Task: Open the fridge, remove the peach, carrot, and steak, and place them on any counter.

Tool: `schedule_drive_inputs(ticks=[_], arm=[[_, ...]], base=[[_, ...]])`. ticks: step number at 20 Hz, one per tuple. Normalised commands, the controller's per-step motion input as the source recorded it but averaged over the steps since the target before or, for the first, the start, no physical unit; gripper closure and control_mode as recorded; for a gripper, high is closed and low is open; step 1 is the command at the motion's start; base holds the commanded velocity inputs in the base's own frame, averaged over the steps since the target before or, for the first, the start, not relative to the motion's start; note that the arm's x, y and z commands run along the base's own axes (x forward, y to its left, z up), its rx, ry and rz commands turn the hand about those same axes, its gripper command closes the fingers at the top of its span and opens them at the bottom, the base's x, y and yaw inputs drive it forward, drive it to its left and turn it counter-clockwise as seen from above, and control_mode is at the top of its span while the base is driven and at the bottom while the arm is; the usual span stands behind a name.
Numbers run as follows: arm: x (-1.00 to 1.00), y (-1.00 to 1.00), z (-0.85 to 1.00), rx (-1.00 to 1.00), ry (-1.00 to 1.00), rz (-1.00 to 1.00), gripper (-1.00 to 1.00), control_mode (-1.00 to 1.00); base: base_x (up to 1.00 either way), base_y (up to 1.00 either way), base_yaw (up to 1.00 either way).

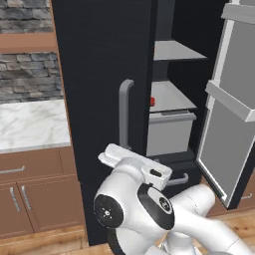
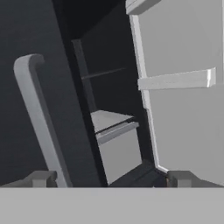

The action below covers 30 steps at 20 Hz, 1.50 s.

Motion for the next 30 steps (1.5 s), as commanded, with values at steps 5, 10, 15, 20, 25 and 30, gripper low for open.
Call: schedule_drive_inputs(ticks=[5,10,15,20,25,30], arm=[[-0.59,-0.10,0.83,0.07,0.19,0.00,-1.00,-1.00],[0.05,-0.73,0.23,0.58,0.16,0.18,-1.00,-1.00],[0.28,-0.93,0.41,0.56,0.11,0.29,-1.00,-1.00],[0.44,-0.61,0.22,0.23,0.00,0.36,-1.00,-1.00],[0.55,-0.22,0.07,0.09,0.01,0.15,-1.00,-1.00],[0.92,0.00,-0.14,0.00,0.00,0.06,-1.00,-1.00]], base=[[0.00,0.00,0.00],[0.00,0.00,0.00],[0.00,0.00,0.00],[0.00,0.00,0.00],[0.00,0.00,0.00],[0.00,0.00,0.00]])
